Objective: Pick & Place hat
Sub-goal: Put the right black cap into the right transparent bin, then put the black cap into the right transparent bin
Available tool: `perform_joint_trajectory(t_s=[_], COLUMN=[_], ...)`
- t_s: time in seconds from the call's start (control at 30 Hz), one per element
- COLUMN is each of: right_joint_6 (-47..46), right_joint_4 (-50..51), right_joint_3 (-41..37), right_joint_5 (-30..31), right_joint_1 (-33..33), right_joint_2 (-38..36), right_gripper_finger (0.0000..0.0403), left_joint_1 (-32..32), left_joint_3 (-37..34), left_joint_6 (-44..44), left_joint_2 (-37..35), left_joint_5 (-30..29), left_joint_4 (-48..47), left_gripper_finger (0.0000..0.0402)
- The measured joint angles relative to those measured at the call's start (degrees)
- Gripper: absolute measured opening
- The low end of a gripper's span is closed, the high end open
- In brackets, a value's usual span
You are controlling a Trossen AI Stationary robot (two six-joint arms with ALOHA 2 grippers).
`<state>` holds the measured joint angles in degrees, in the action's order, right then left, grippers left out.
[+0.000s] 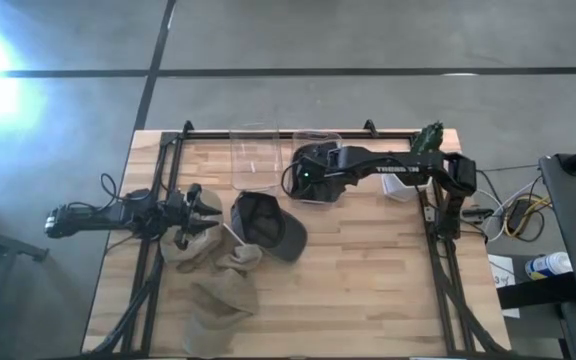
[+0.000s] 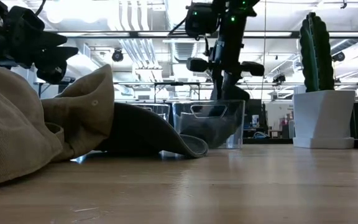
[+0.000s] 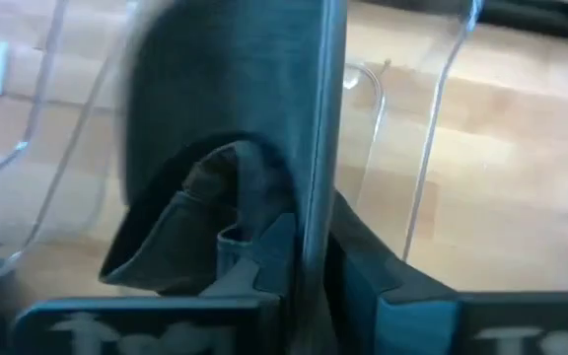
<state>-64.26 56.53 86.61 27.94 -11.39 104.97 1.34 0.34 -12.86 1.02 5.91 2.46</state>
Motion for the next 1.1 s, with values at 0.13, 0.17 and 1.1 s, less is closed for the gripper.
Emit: perform_joint_trajectory(t_s=[0.13,0.17,1.1], right_joint_6=[4.2,5.1,42.8], right_joint_4=[0.6,0.7,-21.1], right_joint_3=[0.8,1.0,7.0], right_joint_5=[1.3,2.1,-8.6], right_joint_1=[0.0,0.0,26.9], right_joint_2=[-2.3,-3.0,12.7], right_gripper_finger=[0.0098,0.0109,0.0174], left_joint_1=[0.0,0.0,0.0], left_joint_3=[0.0,0.0,0.0], left_joint_6=[0.0,0.0,0.0], left_joint_2=[0.0,0.0,0.0], left_joint_5=[0.0,0.0,0.0], left_joint_4=[0.0,0.0,-0.4], left_gripper_finger=[0.0142,0.0142,0.0142])
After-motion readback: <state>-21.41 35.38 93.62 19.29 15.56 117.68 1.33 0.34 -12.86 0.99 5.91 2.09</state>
